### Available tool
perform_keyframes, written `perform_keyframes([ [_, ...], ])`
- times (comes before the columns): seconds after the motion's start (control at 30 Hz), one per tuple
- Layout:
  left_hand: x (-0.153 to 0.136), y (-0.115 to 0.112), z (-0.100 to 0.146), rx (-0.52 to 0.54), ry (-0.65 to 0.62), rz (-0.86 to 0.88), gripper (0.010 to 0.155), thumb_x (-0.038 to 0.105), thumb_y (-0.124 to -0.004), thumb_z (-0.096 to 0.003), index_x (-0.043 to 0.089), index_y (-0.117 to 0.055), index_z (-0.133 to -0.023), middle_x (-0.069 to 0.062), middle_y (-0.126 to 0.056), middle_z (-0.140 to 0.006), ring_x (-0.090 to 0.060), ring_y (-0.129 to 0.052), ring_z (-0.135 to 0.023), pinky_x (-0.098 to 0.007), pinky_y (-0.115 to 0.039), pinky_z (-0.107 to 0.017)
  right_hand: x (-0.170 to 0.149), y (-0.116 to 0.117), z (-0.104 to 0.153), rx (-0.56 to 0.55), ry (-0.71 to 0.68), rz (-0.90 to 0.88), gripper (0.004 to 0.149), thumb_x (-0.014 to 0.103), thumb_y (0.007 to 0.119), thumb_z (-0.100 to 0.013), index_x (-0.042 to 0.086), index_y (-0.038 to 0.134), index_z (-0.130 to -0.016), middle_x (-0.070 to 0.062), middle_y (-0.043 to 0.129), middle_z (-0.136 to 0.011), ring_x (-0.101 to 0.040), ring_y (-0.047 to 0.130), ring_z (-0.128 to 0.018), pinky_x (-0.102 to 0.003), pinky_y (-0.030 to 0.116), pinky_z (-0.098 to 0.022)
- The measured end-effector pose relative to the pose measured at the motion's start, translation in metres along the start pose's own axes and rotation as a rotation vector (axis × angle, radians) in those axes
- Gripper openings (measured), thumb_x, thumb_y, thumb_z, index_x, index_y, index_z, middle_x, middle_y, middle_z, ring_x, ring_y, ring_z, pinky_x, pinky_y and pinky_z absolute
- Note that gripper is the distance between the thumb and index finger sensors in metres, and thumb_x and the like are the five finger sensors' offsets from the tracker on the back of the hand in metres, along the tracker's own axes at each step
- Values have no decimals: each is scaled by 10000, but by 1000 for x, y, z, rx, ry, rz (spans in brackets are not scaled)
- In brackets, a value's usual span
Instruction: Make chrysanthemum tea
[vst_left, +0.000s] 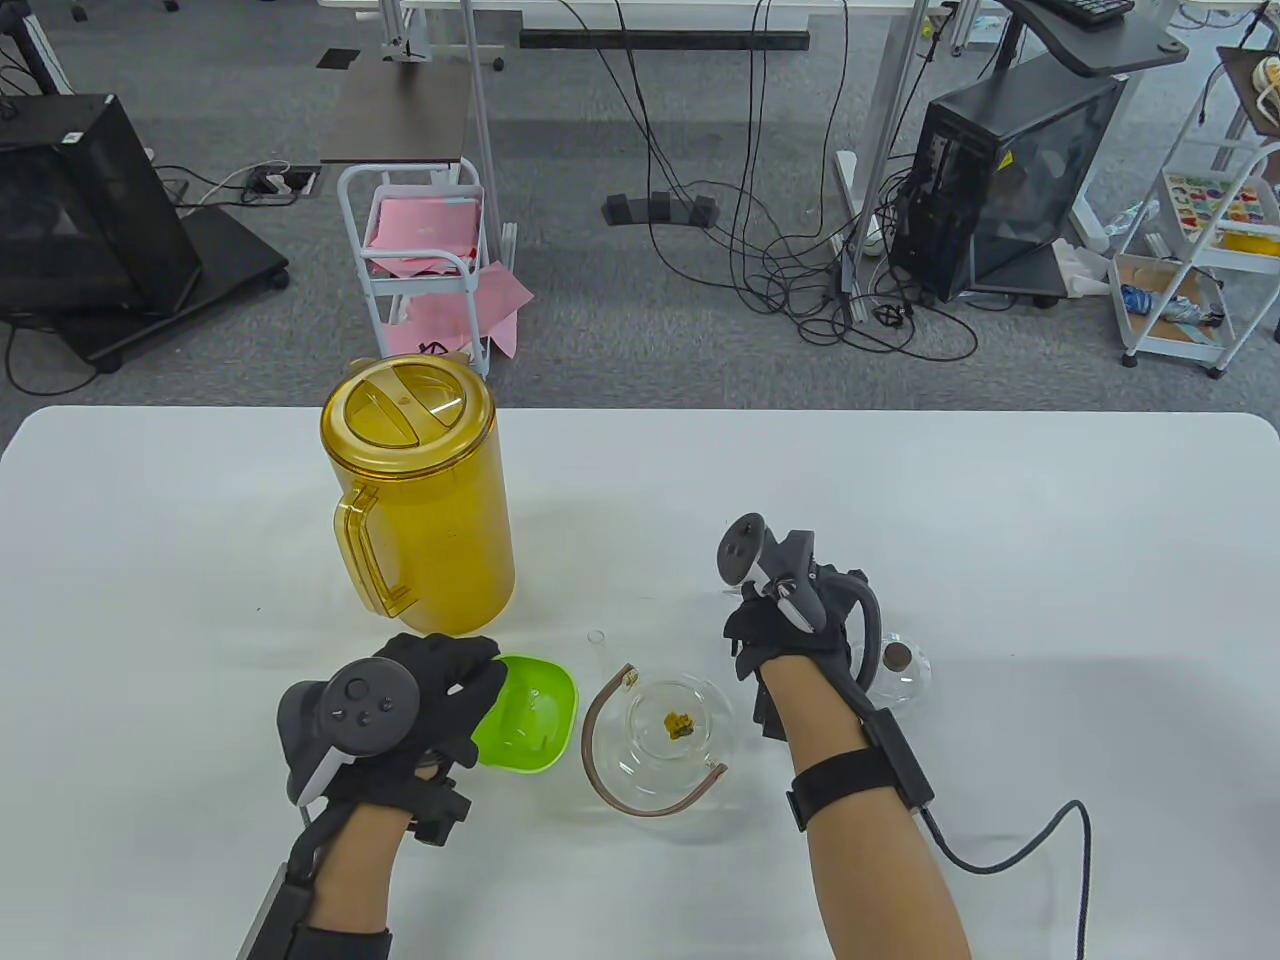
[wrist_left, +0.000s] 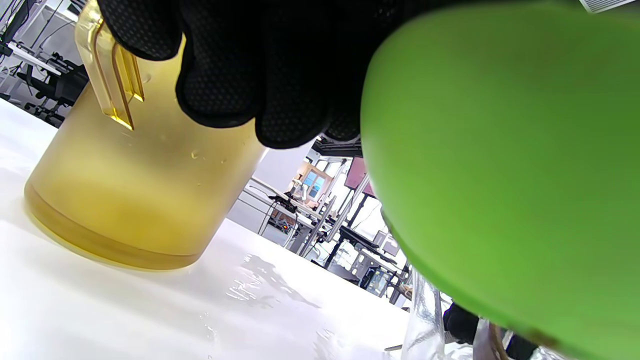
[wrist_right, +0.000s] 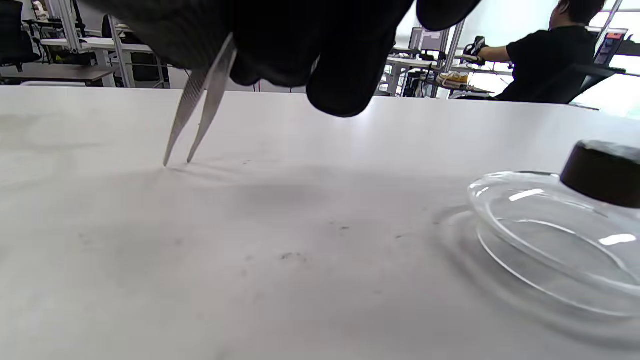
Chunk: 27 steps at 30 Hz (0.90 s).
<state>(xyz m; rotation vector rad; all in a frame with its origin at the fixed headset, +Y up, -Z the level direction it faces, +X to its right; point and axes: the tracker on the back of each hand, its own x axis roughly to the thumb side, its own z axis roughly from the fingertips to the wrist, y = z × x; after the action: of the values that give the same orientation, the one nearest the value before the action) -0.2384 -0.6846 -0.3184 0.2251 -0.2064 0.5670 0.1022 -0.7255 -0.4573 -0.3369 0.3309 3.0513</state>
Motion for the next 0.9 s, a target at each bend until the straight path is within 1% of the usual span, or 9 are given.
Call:
perform_keyframes([
  [0.17,-4,3,1,11,11,15,402,483,-906,-528,238,-939,-845,-44,-1041,-722,-343,-919,-727,-668,-593,-725,4,17,-10,117,24,128,458,489,763,-581,264,774,-980,19,875,-854,-327,783,-975,-711,394,-747],
  [0.3,-3,3,1,14,5,10,402,484,-905,-528,239,-939,-846,-42,-1040,-723,-341,-919,-729,-667,-594,-726,4,27,-12,129,23,141,453,491,807,-562,259,824,-951,20,901,-826,-307,816,-953,-697,415,-749],
  [0.33,-3,3,1,13,5,10,399,483,-902,-533,238,-938,-847,-43,-1040,-724,-342,-920,-728,-668,-593,-727,3,26,-11,106,25,115,454,488,812,-560,255,826,-950,17,904,-823,-306,818,-950,-695,414,-750],
  [0.4,-3,2,1,10,6,7,399,484,-903,-532,241,-937,-847,-42,-1040,-724,-340,-919,-730,-667,-593,-726,0,24,-10,116,16,103,459,495,822,-554,261,827,-949,20,912,-818,-305,825,-945,-694,419,-748],
  [0.47,-3,2,1,7,6,5,400,484,-902,-532,240,-938,-846,-42,-1040,-723,-343,-919,-729,-668,-594,-725,-3,17,-7,87,0,49,457,501,804,-561,272,806,-957,18,905,-824,-312,821,-945,-692,422,-747],
  [0.53,-3,2,1,7,4,1,400,484,-903,-532,240,-937,-847,-41,-1040,-724,-342,-918,-729,-667,-594,-726,-6,8,-1,58,-32,-6,481,507,780,-568,278,771,-991,15,875,-872,-320,802,-961,-684,431,-750],
  [0.7,-2,0,1,4,0,-10,400,485,-901,-533,241,-937,-847,-41,-1039,-724,-340,-920,-728,-667,-595,-725,-12,-22,25,-78,-186,-162,568,536,720,-574,271,675,-1074,-7,771,-1021,-340,736,-1030,-655,463,-756],
  [0.73,-2,-1,1,1,0,-13,400,486,-901,-532,242,-936,-847,-40,-1039,-724,-339,-920,-728,-667,-596,-723,-14,-28,33,-124,-223,-191,577,536,719,-571,270,666,-1081,-10,758,-1040,-342,727,-1041,-653,467,-757],
  [0.9,-3,-4,1,-8,2,-21,401,486,-899,-533,243,-934,-850,-39,-1039,-725,-339,-919,-729,-667,-596,-724,-28,-47,62,-254,-336,-274,618,548,705,-564,260,630,-1105,-26,711,-1091,-353,695,-1068,-643,489,-749],
])
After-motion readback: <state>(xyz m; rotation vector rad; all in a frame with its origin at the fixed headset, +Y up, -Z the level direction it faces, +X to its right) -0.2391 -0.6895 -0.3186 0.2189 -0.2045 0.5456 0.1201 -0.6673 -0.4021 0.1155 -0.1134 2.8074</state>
